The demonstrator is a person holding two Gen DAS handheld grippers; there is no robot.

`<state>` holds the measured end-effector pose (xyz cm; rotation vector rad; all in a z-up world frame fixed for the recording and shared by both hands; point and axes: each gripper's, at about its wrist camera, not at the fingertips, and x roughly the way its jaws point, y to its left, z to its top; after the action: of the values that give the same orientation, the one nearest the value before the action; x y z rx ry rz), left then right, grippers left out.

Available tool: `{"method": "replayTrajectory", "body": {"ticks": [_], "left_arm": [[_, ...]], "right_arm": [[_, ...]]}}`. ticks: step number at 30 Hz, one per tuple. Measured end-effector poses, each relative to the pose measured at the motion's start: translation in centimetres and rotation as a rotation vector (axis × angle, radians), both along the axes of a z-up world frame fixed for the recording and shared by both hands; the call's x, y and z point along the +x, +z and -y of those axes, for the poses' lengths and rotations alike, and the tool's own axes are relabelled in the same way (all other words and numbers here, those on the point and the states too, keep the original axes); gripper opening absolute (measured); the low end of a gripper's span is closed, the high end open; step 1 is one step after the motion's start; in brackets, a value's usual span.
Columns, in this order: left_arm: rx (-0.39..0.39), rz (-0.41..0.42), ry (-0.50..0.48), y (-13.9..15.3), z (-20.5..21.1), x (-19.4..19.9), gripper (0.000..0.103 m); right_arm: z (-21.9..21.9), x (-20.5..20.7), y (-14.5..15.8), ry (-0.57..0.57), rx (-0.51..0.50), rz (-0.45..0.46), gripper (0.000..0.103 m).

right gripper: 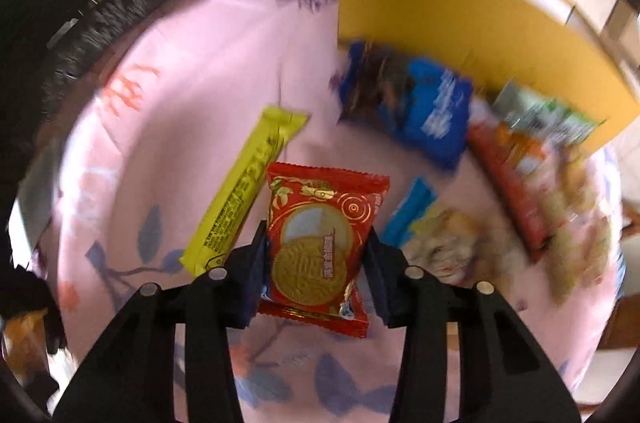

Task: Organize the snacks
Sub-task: 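Grasp the red mooncake packet with the right gripper while the left holds the pastry bag, then carry the pastry bag and red mooncake packet over the yellow box and release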

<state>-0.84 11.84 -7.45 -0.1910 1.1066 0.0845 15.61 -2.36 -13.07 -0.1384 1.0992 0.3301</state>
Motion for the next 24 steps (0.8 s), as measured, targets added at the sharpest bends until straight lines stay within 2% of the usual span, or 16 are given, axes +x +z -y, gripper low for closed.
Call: {"method": "replayTrajectory", "body": {"ticks": [4, 7, 10, 14, 17, 20, 24], "left_arm": [[0.055, 0.012, -0.022, 1.2, 1.4, 0.9, 0.044], [0.086, 0.033, -0.047, 2.5, 2.6, 2.2, 0.044], [0.075, 0.08, -0.054, 4.3, 3.7, 4.1, 0.044], [0.085, 0.161, -0.089, 6.8, 5.6, 7.2, 0.044], [0.137, 0.209, -0.134, 8.6, 8.0, 10.5, 0.044], [0.123, 0.242, -0.152, 9.9, 9.6, 13.5, 0.044], [0.113, 0.339, -0.186, 11.8, 12.0, 18.1, 0.044]], "right_arm": [[3.3, -0.8, 3.7, -0.038, 0.087, 0.025, 0.045], [6.8, -1.4, 7.2, -0.091, 0.132, 0.098, 0.045], [10.8, -1.5, 11.2, -0.149, 0.2, 0.185, 0.045], [15.5, -0.8, 15.7, -0.238, 0.227, 0.316, 0.045], [18.1, 0.1, 17.5, -0.286, 0.232, 0.357, 0.045], [19.2, 1.0, 18.6, -0.308, 0.215, 0.392, 0.045], [20.2, 3.8, 19.4, -0.317, 0.254, 0.404, 0.045]]}}
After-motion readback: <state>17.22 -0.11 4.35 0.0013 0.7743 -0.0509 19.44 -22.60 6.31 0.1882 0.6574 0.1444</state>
